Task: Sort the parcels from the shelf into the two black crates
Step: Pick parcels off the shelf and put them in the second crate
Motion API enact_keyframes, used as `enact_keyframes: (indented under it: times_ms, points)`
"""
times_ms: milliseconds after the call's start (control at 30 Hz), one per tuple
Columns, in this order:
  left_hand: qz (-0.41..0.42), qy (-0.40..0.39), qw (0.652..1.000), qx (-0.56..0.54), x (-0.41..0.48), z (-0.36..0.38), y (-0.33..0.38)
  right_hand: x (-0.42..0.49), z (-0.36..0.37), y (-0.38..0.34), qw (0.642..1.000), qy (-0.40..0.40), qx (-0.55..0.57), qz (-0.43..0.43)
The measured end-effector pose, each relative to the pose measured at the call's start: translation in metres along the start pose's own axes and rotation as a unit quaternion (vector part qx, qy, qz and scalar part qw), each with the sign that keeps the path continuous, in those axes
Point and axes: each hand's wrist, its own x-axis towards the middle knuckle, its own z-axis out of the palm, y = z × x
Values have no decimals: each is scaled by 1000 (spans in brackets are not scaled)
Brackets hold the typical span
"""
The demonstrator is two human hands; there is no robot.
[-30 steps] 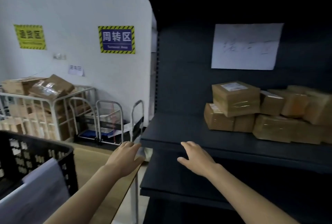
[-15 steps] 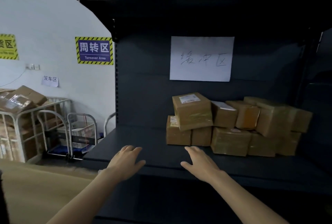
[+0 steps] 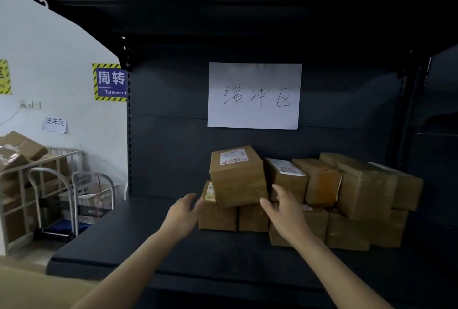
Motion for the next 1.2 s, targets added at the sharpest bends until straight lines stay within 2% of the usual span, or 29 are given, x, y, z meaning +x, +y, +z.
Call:
enact_keyframes:
  times_ms: [233,367,467,533,633,800,1067,1200]
  points:
    - [-95,1,970,-225,54,1,33,51,-4,-21,998,39,50,2]
    - [-112,-75,956,-262,72,3,43,73,-1,-29,995,11,83,51]
    - [-126,-121,928,-330,74,9,47,71,9,-33,985,-24,145,95]
    - [-106,-120,921,-354,73,13,45,62,16,-34,986,-7,145,81]
    - [-34,-108,918,-379,69,10,36,48,25,-34,988,30,151,31]
    - [57,-95,918,-382,60,-13,27,45,37,-45,984,32,172,-19]
    - [93,-62,934,-339,54,-53,-8,49,76,-70,972,-14,228,-51]
    - [107,-42,944,-309,49,-78,-46,49,110,-85,968,-66,234,-64]
